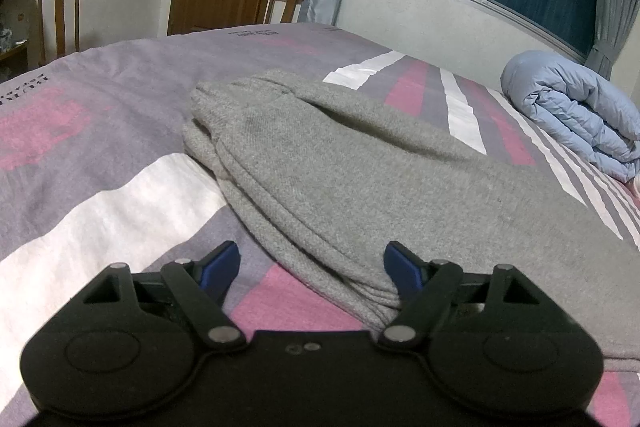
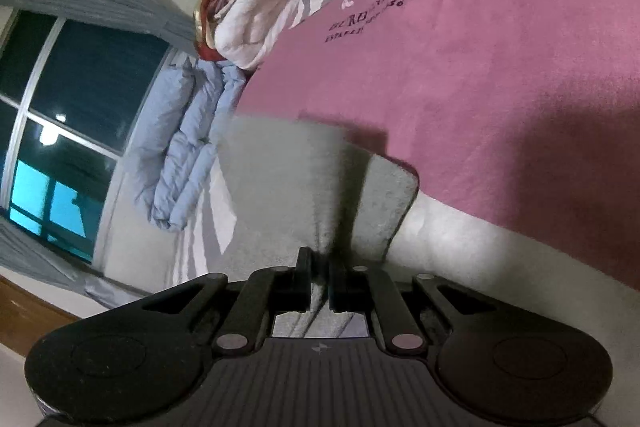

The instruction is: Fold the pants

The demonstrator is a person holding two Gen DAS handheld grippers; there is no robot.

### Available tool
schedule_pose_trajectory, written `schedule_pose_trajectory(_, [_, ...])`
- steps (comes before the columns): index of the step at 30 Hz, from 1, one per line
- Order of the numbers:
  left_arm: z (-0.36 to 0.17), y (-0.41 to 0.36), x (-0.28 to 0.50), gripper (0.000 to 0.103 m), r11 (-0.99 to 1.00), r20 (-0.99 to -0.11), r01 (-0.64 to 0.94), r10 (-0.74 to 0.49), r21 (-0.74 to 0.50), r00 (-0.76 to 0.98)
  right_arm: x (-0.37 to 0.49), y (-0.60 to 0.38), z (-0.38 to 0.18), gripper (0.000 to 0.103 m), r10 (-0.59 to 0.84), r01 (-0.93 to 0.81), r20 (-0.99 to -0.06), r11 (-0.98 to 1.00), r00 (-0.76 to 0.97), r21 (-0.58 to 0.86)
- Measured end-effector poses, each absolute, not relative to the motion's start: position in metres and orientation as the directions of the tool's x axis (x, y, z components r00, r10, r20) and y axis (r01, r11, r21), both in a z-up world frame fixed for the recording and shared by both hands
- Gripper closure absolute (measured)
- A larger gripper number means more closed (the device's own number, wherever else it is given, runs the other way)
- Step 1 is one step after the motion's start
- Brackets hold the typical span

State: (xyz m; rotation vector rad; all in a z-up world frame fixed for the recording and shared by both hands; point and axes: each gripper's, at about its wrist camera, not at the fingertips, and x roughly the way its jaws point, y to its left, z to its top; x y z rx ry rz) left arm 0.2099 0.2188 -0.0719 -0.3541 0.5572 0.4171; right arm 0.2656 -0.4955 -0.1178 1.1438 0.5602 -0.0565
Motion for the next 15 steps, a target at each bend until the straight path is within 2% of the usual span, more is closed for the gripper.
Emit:
schedule_pose_trajectory(5, [-0.072,0.219,0.21,0.03,0.858,-0.573,-0.47,0.283,-0.208,0.769,0.265,-0.511,-0.105,0.097,0.239,0.326,-0.449,0.418,0.861,0.848])
schedule_pose_trajectory(13, [-0.068,0.223,0.203,0.03,0.851,-0.562,-0.463,0.262,-0.249,0.785,0.255,-0.493,-0.081,0.096,0.184,0.333,-0.489,0.53,0.853,0.78])
schedule_pose_trajectory(14, [-0.064,0.224,0.197,0.033,0.846,-0.551,-0.468,0.27,-0.255,0.79,0.249,-0.488,-0.075,0.094,0.179,0.31,-0.475,0.556,0.862,0.771])
schedule_pose_trajectory(15, [-0.06,0.224,0.193,0.034,0.844,-0.539,-0.471,0.279,-0.257,0.795,0.243,-0.481,-0.067,0.088,0.171,0.284,-0.462,0.592,0.87,0.754])
